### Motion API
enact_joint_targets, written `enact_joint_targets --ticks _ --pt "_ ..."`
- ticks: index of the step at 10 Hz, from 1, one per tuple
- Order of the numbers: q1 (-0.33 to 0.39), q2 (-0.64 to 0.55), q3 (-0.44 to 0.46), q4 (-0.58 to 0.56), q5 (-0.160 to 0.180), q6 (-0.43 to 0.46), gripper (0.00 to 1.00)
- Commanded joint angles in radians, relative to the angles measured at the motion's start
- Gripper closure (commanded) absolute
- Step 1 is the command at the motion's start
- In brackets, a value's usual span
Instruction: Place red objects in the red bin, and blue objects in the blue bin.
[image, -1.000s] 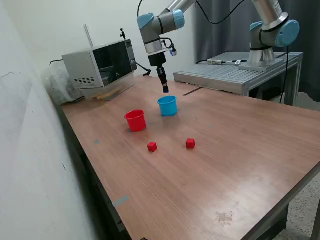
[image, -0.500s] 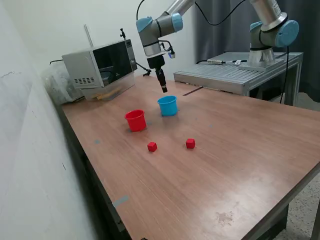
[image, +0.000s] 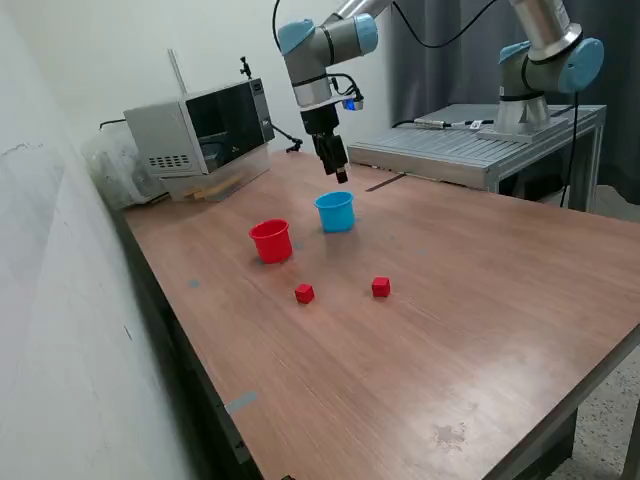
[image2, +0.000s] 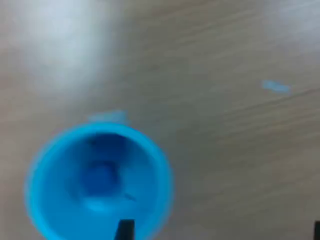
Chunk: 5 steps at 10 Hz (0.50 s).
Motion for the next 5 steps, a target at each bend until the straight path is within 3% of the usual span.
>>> enact_joint_targets --ticks 1,5 --pt "0.122 0.001 -0.090 0.016 0.003 -0.130 0.00" --pt "0.252 0.085 -0.184 0.029 0.003 -0.273 0.00"
